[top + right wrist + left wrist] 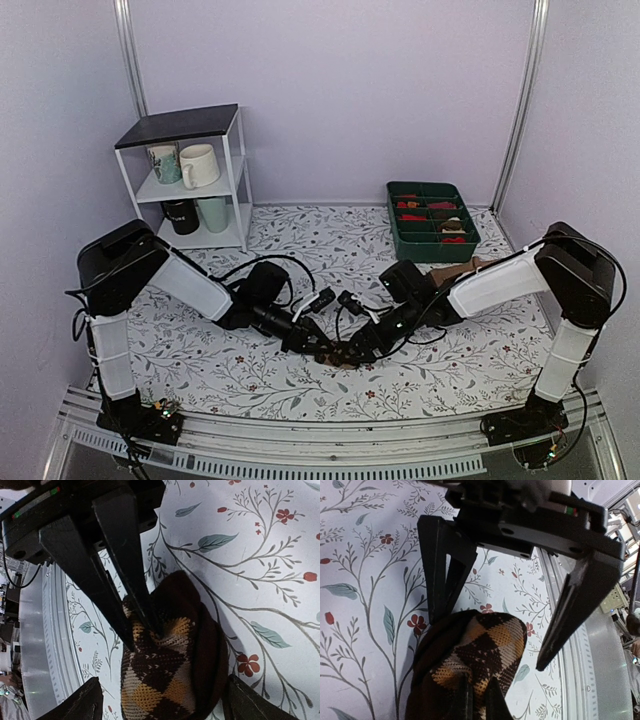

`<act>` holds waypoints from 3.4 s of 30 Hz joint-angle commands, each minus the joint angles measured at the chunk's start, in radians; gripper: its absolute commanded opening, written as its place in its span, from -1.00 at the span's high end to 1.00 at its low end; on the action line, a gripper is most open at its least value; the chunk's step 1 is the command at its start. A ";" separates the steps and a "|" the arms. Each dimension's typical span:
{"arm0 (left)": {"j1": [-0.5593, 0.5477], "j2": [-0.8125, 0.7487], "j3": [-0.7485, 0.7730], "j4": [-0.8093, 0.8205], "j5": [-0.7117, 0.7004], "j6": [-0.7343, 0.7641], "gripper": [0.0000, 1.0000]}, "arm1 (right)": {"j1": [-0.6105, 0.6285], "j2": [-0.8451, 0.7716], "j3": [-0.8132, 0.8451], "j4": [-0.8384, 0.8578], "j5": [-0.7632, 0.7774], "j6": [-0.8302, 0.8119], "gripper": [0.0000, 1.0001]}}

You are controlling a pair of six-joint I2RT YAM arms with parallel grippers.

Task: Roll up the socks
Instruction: Roll a pair of socks at the center of the board, then pick up the pair of socks from the center of the board, then move the storage box to the center of the board.

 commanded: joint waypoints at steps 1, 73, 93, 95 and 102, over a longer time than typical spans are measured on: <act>-0.011 0.125 -0.074 -0.333 -0.129 -0.017 1.00 | 0.018 0.060 -0.022 0.073 -0.074 0.067 -0.57; 0.434 -0.513 -0.005 0.302 -0.256 -0.341 -0.99 | -0.680 0.045 0.762 -0.634 0.100 -0.995 0.98; 0.433 -0.444 -0.006 0.372 -0.262 -0.282 -0.99 | -0.699 0.332 1.022 -0.818 0.257 -1.267 0.93; 0.434 -0.444 -0.004 0.365 -0.264 -0.276 -0.99 | -0.688 0.341 1.013 -0.826 0.300 -1.277 0.93; 0.434 -0.464 0.000 0.317 -0.272 -0.248 -0.99 | -0.642 0.406 1.023 -0.835 0.386 -1.264 0.93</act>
